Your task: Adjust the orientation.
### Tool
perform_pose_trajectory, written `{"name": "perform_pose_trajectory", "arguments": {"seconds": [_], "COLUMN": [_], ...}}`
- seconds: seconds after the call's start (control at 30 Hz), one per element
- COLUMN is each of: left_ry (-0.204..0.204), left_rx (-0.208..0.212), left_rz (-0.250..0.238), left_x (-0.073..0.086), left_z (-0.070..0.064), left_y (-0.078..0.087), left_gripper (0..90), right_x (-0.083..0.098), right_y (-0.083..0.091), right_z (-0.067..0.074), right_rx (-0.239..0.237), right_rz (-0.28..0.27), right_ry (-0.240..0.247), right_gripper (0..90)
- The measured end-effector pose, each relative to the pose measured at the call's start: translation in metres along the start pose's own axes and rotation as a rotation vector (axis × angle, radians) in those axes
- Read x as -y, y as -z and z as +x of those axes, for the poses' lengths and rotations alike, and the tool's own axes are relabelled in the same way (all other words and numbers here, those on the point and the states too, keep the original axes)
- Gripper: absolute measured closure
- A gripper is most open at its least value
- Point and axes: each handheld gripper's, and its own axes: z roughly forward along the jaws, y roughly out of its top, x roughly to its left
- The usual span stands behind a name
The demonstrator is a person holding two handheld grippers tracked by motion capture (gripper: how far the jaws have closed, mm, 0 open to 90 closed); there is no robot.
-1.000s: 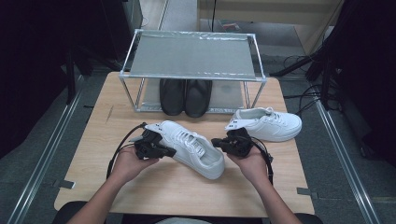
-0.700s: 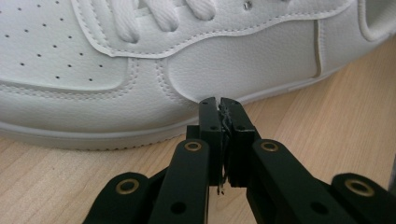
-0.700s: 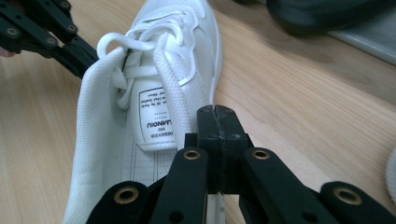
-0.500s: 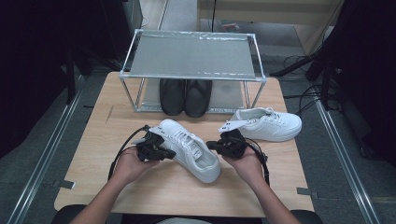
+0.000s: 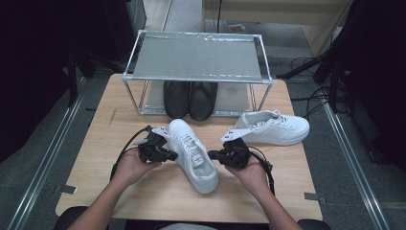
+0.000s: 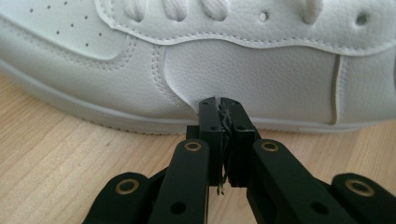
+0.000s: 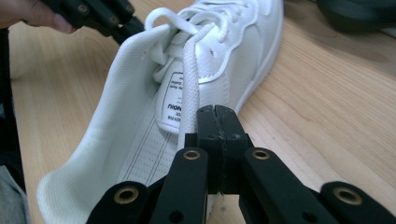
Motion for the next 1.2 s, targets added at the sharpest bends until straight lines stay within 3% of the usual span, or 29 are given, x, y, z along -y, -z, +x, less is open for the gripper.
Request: {"name": "perform_pose_trajectory", "arguments": {"seconds": [0.3,0.63,0.77,1.03,1.2], "left_ry": [0.031,0.050,0.080,0.098,0.102], "left_rx": [0.026,0.035,0.069,0.075,0.076], "left_rz": [-0.008,-0.010,-0.017,-0.019,-0.039], "left_x": [-0.002,-0.004,-0.004,-0.003,-0.003], "left_z": [0.007,0.013,0.019,0.023,0.025], "left_y": [-0.001,-0.002,-0.002,-0.001,0.005], "left_gripper": [88.2,87.9,87.8,86.1,81.9], "right_x": [0.003,0.005,0.005,0.005,0.006], "right_y": [-0.001,-0.004,-0.006,-0.007,-0.004], "right_z": [0.007,0.019,0.023,0.021,0.015], "right_rx": [-0.024,-0.034,-0.042,-0.062,-0.047], "right_rz": [0.001,0.008,0.002,0.000,-0.001], "right_ry": [-0.011,0.010,0.019,0.000,0.001], "right_gripper": [90.0,90.0,90.0,90.0,84.1]}}
